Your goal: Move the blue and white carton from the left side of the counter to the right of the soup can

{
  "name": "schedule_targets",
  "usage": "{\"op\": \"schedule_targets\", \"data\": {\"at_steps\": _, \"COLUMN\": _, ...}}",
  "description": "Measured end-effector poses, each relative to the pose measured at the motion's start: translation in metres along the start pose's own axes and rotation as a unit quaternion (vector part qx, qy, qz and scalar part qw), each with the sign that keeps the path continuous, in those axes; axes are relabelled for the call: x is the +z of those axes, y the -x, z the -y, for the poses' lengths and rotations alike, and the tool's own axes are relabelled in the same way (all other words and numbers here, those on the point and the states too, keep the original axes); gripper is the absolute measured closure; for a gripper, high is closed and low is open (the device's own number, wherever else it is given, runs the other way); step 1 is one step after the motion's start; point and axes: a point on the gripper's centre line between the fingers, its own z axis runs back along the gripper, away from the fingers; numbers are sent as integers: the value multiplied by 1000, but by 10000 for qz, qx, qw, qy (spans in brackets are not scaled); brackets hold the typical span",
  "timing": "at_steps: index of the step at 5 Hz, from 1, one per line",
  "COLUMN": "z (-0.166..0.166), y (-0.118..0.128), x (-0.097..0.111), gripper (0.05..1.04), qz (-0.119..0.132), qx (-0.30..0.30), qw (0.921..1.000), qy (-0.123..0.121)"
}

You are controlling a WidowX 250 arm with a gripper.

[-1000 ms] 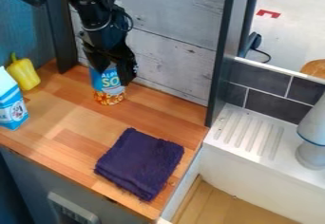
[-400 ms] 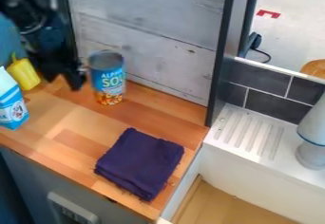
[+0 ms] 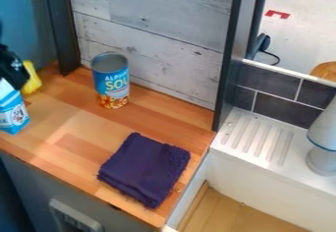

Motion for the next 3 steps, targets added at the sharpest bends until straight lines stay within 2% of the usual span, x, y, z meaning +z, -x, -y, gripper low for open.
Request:
{"op": "schedule_targets", "data": {"at_steps": 2, "z": -17, "y": -8, "x": 35, "gripper": 83, "qz": 536, "qx": -158, "qw": 9979, "qy": -338}}
{"op": "schedule_targets", "data": {"at_steps": 3, "z": -28, "y": -12, "x": 37, "gripper": 83, "qz": 608, "qx": -244, "qw": 9949, "qy": -762}}
